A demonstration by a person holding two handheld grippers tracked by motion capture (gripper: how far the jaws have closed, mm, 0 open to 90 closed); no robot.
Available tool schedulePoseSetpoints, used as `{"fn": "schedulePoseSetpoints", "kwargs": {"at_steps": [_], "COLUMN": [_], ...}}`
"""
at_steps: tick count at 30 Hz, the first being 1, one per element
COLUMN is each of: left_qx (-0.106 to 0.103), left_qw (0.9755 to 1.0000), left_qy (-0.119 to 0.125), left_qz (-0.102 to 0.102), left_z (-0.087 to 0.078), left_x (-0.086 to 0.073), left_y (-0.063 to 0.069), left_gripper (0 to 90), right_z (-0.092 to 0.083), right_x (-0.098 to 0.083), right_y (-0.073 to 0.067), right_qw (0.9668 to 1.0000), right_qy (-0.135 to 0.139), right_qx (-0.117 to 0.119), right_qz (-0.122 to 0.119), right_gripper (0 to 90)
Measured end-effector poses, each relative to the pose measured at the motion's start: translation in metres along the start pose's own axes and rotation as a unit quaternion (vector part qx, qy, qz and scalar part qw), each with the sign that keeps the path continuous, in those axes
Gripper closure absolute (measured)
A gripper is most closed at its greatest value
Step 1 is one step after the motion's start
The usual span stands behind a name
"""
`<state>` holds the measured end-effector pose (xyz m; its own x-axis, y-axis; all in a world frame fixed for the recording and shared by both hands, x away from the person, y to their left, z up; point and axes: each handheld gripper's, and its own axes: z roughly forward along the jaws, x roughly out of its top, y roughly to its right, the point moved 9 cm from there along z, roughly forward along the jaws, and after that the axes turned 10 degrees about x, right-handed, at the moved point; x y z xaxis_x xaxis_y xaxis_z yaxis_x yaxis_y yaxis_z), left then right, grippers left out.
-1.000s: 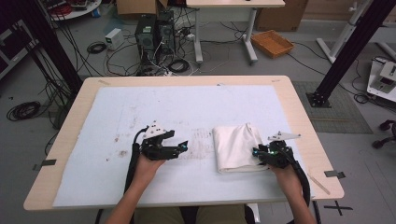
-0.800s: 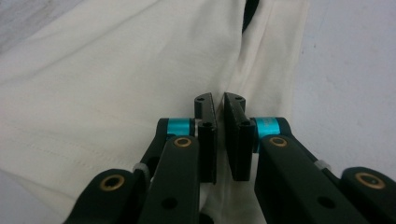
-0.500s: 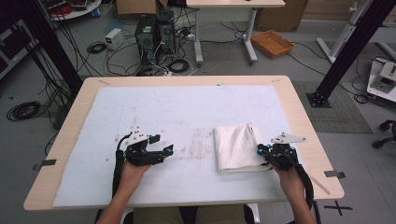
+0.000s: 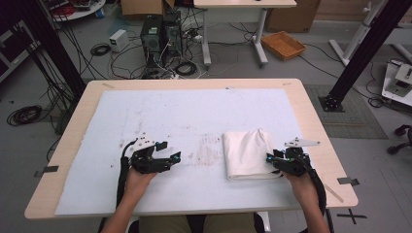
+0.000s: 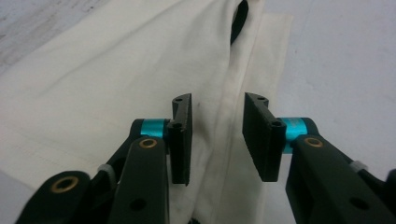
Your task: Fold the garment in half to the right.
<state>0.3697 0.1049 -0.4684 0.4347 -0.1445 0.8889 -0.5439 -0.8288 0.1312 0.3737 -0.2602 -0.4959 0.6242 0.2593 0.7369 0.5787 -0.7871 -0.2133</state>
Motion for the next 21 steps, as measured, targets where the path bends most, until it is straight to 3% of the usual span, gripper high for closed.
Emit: {"fn": "schedulePoseSetpoints", "kwargs": {"at_steps": [2,3,7,11,20,21], "left_qx": [0.0,0.0,0.002,0.001,0.0,0.001], "left_qw": [1.0,1.0,1.0,1.0,1.0,1.0], "left_qy": [-0.001,-0.001,0.0,0.0,0.0,0.0], "left_qz": [0.001,0.001,-0.003,-0.004,-0.007,-0.007], "left_z": [0.0,0.0,-0.001,-0.001,0.0,0.0], "left_x": [-0.001,-0.001,-0.001,-0.002,-0.002,-0.002], "left_y": [0.0,0.0,-0.002,-0.002,-0.003,-0.003], "left_gripper": [27.3,27.3,27.3,27.3,27.3,27.3], "right_z": [0.004,0.004,-0.004,-0.012,-0.032,-0.026], "right_x": [-0.001,-0.001,0.006,0.008,0.007,-0.002], "right_y": [0.001,0.0,-0.004,-0.004,0.0,0.007], "right_qw": [0.9999,0.9999,0.9986,0.997,0.9963,0.9962], "right_qy": [-0.009,-0.011,0.006,0.012,0.003,-0.021], "right_qx": [0.006,0.004,-0.014,-0.035,-0.063,-0.068], "right_qz": [-0.001,-0.01,-0.051,-0.069,-0.058,-0.05], "right_gripper": [84.4,87.3,88.0,88.2,88.6,88.5]}}
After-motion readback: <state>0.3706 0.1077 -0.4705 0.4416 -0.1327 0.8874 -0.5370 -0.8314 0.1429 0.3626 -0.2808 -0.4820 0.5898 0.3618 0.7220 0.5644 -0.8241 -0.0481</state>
